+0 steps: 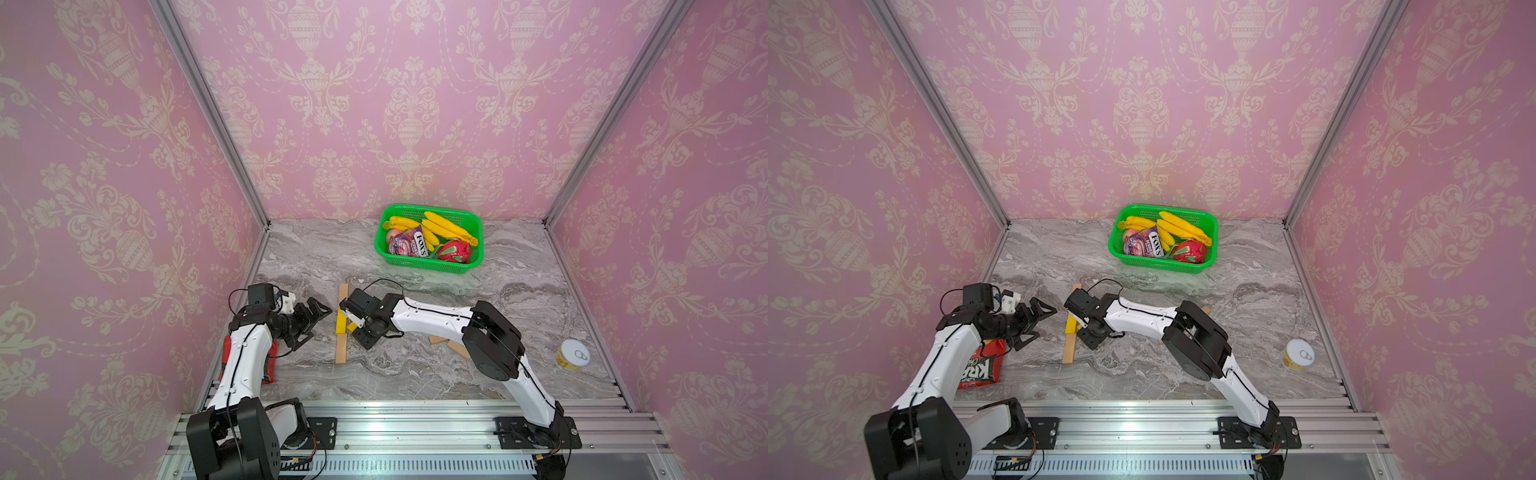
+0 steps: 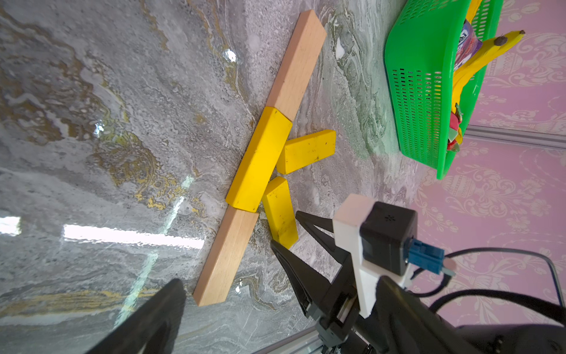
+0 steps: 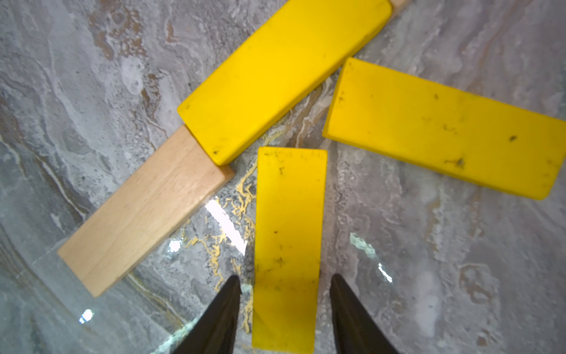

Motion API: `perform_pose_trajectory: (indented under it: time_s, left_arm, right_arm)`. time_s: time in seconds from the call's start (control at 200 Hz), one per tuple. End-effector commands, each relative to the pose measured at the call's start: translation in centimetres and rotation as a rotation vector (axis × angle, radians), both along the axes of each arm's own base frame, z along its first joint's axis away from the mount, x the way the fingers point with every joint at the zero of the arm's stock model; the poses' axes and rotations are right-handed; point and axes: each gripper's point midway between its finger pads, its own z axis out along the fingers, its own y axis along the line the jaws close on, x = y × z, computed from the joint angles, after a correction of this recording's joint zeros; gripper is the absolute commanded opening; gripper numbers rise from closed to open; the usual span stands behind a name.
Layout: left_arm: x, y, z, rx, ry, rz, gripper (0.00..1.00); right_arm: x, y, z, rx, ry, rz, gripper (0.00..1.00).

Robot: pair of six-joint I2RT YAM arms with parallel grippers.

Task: Assemble the letter k with building blocks
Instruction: Assemble the building block at the center of the board, then adjust the building block at the center of the board.

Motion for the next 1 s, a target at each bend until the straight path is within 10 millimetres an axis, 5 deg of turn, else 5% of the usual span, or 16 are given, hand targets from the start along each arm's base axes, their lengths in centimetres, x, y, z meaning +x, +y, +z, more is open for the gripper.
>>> perform_pose_trajectory:
  time_s: [0.0, 0.19, 0.345, 0.545, 0.74, 0.996]
  left_arm:
    - [0.3, 0.1, 0.1, -0.020, 0.007, 0.012, 0.96]
    - [0.1, 1.0, -0.9, 0.027, 0.050, 0.038, 0.79]
    - [0.3, 2.4, -2.0, 0.129, 0.087, 0.047, 0.32]
    - [0.8, 2.2, -3.5, 0.308, 0.140, -0.055, 0.00]
    - [1.7, 2.4, -4.1, 0.409, 0.154, -0.082, 0.00]
    - [2.7, 2.2, -5.0, 0.517, 0.169, -0.135, 0.00]
  right_arm:
    - [0.6, 0.3, 0.9, 0.029, -0.022, -0.007, 0.60]
    - [1.1, 0.8, 4.4, 0.122, -0.089, 0.001, 0.64]
    - [1.1, 0.4, 7.6, 0.170, -0.124, -0.005, 0.64]
    - [1.2, -2.5, 11.8, 0.292, -0.125, -0.139, 0.66]
    - [1.6, -7.6, 12.0, 0.359, -0.041, -0.381, 0.67]
    - [1.2, -12.2, 11.2, 0.396, -0.036, -0.480, 0.69]
